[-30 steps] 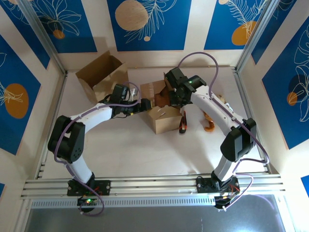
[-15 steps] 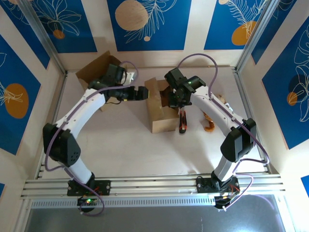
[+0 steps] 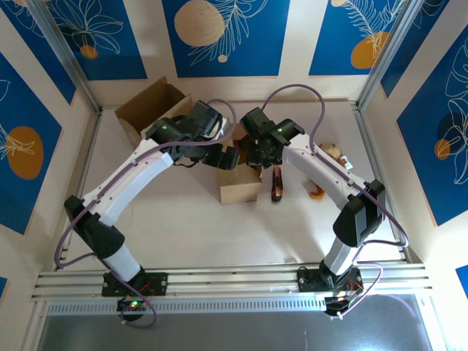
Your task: Unpack the express box
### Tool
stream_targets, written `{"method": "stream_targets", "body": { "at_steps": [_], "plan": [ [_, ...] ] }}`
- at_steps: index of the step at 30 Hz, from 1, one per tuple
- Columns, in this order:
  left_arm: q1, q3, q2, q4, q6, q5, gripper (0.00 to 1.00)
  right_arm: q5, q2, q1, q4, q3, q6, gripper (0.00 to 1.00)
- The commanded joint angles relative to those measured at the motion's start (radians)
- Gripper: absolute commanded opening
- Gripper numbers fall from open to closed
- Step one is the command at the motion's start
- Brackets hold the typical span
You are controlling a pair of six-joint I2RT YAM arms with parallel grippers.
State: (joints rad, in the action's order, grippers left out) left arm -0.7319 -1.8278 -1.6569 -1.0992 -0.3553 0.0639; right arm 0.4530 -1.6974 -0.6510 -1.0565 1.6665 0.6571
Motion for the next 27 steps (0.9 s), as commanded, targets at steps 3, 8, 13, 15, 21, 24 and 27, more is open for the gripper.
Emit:
{"method": "stream_targets", "body": {
  "at_steps": [3,8,13,15,21,24,27],
  "plan": [
    [-0.047,-0.017,-0.03,-0.055,-0.076,0.101,0.98,-0.031,0.061,-0.001,0.068,-0.027,0.047,0.0],
    [-0.102,0.023,-0.025,-0.011,-0.082,0.061,1.0,-0.079,0.073,0.021,0.091,-0.049,0.041,0.0],
    [-0.163,0.055,-0.032,-0.014,-0.08,0.129,1.0,-0.124,0.079,0.042,0.101,-0.047,0.026,0.0],
    [-0.174,0.068,-0.044,-0.02,-0.087,0.169,1.0,-0.133,0.078,0.044,0.102,-0.046,0.022,0.0],
    [-0.192,0.104,-0.081,-0.017,-0.105,0.344,1.0,-0.149,0.086,0.046,0.112,-0.053,0.018,0.0],
    [-0.193,0.121,-0.095,-0.014,-0.111,0.422,1.0,-0.153,0.09,0.047,0.113,-0.055,0.013,0.0],
    [-0.195,0.163,-0.073,0.03,-0.116,0.504,1.0,-0.162,0.091,0.05,0.113,-0.054,0.006,0.0]
  ]
}}
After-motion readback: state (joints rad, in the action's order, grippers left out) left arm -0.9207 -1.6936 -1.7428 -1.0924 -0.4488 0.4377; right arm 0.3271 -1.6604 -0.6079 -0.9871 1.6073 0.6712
